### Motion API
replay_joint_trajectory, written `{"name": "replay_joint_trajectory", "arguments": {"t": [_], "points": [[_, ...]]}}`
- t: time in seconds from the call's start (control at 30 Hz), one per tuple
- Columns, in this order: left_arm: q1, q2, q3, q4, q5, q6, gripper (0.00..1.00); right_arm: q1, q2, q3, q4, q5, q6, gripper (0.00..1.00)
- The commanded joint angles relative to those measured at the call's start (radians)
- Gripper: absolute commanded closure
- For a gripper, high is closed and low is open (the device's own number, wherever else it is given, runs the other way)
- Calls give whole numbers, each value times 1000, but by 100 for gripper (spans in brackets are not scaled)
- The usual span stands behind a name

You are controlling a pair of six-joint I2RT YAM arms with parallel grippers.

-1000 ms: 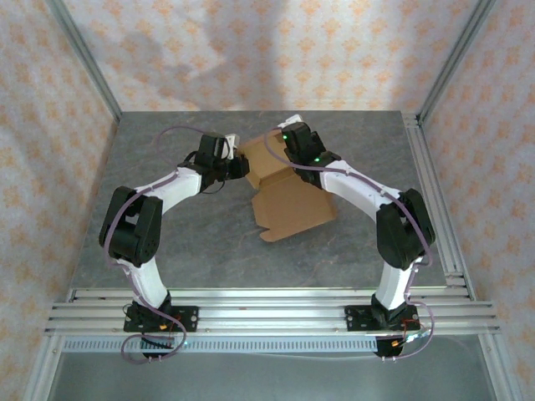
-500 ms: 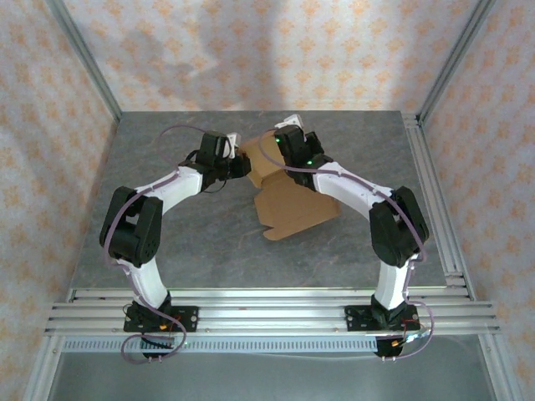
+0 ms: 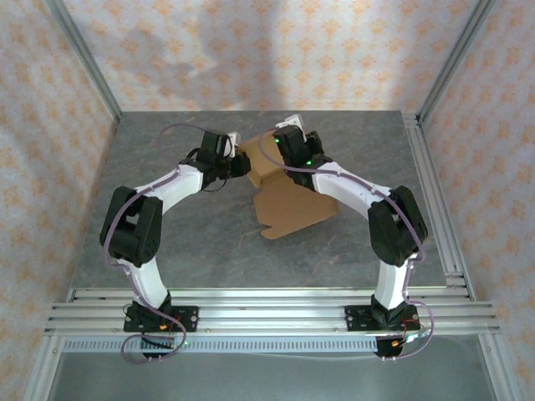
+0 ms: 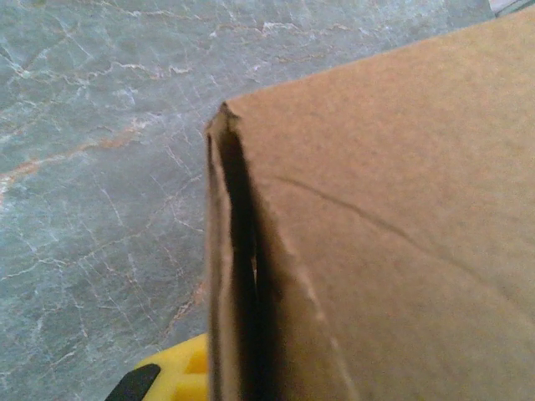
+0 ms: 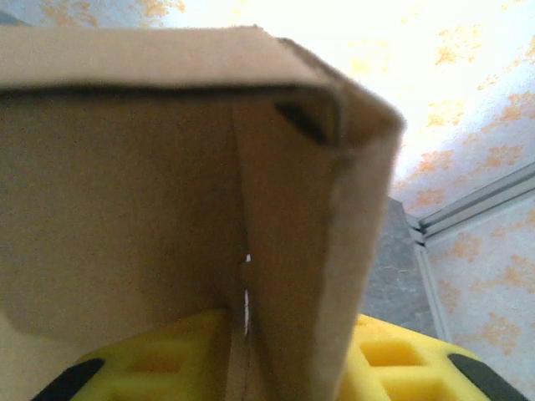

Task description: Fold the paper box

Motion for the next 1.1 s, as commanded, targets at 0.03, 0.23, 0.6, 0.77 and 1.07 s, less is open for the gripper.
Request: {"name": "replay_joint_trajectory", "arguments": {"t": [0.03, 0.23, 0.6, 0.77, 1.07], "points": [[-12, 13, 59, -45, -43, -8, 100, 2, -60, -6, -36, -40, 52, 58], [-13, 17, 59, -53, -51, -18, 100, 0, -126, -46, -13, -122, 93, 39], [-13, 24, 79, -80, -54, -24, 100, -43, -194, -70, -43, -252, 178, 32], [-12, 27, 90, -92, -57, -26, 100, -30, -171, -81, -55, -201, 142, 35], [-6, 35, 110, -108, -54, -45, 100, -17, -204, -183, -44, -161, 138, 33]]}}
